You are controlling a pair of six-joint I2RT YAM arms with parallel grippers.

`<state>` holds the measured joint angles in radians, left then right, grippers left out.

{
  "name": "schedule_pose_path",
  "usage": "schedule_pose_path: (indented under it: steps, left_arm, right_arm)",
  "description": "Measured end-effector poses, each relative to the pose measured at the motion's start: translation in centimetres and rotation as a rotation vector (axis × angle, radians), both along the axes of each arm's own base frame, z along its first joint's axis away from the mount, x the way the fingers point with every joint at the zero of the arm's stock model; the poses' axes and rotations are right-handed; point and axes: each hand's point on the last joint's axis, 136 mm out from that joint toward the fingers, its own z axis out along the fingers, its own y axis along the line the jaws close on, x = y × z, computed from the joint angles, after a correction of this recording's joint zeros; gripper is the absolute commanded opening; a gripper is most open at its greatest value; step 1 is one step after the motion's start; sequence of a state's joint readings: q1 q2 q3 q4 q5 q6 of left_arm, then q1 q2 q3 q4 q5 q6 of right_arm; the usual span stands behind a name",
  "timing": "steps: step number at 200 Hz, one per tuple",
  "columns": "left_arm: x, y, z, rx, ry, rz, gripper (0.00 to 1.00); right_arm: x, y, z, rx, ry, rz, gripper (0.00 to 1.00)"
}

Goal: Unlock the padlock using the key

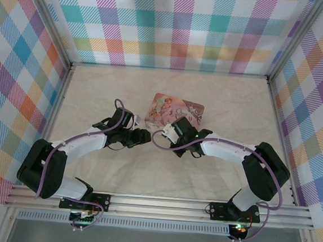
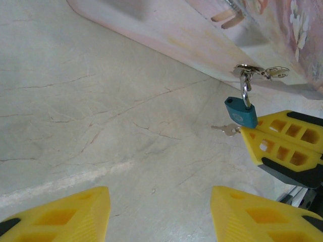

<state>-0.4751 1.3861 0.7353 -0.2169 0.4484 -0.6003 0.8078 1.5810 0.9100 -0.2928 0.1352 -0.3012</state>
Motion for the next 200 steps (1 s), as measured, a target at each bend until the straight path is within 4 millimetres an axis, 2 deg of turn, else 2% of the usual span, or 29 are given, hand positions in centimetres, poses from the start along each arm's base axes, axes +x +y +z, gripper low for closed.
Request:
schedule_pose_path:
  steps: [52, 200]
  left_arm:
    - [-0.75, -0.32, 0.02, -0.016, 0.017, -0.04, 0.56]
    - [-0.98, -0.48, -0.33, -0.019, 0.03, -0.057, 0.56]
  right_arm:
    - [-0.03, 0.05, 0.01, -0.025, -0.025, 0.026, 0.0]
    - [0.89, 0.12, -0.25, -0.096, -0.151, 0.138, 0.0]
